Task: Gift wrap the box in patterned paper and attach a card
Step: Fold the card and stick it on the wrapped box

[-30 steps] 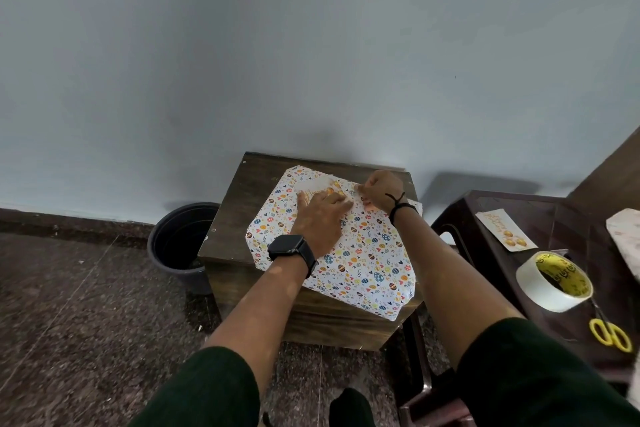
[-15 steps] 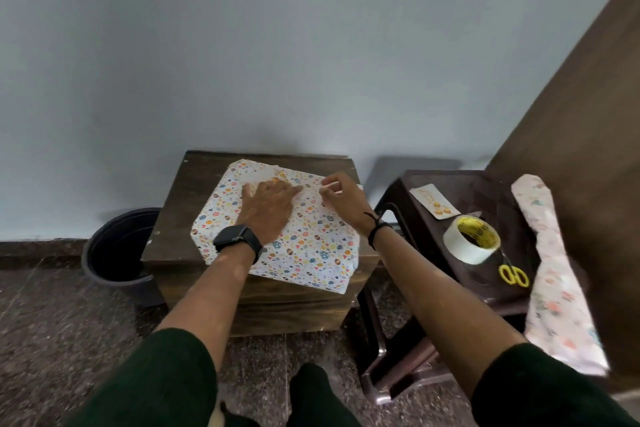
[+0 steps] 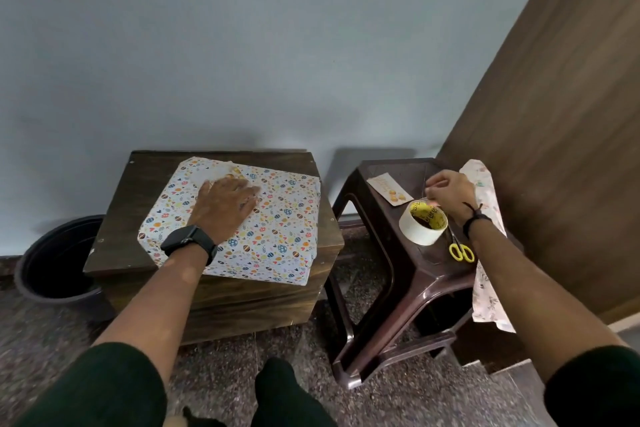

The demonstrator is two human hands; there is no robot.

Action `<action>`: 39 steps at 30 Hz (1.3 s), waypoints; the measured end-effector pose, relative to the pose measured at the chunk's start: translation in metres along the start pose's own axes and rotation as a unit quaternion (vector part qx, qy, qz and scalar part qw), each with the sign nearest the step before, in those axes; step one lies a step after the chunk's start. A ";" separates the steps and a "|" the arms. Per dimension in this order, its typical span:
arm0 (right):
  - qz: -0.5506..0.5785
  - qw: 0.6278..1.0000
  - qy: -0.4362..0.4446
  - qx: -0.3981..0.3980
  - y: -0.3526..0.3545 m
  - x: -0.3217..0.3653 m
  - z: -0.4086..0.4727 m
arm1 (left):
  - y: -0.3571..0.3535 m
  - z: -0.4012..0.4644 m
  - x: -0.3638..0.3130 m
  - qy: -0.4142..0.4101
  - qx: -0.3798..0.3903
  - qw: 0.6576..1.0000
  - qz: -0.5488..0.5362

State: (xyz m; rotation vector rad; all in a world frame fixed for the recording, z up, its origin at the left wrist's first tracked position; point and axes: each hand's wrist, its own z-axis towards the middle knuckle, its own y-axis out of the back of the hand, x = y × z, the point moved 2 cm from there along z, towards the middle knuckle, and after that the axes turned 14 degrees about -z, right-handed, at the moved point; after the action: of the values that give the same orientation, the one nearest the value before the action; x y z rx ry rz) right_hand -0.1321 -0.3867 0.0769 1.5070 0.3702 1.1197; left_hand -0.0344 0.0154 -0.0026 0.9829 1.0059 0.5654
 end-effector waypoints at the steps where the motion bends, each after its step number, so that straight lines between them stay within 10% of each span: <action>1: -0.006 1.000 -0.005 0.000 0.000 -0.007 0.002 | 0.000 0.000 0.000 -0.001 -0.001 1.000 -0.002; 39: -0.046 0.993 -0.004 -0.110 -0.062 -0.030 0.005 | 0.005 0.000 -0.001 -0.019 -0.040 0.999 -0.025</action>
State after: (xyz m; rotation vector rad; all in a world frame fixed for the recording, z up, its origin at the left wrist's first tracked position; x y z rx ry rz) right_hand -0.1214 -0.3944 0.0092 1.2889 0.2970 1.0462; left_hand -0.0350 0.0173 0.0022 0.8922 0.9649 0.5397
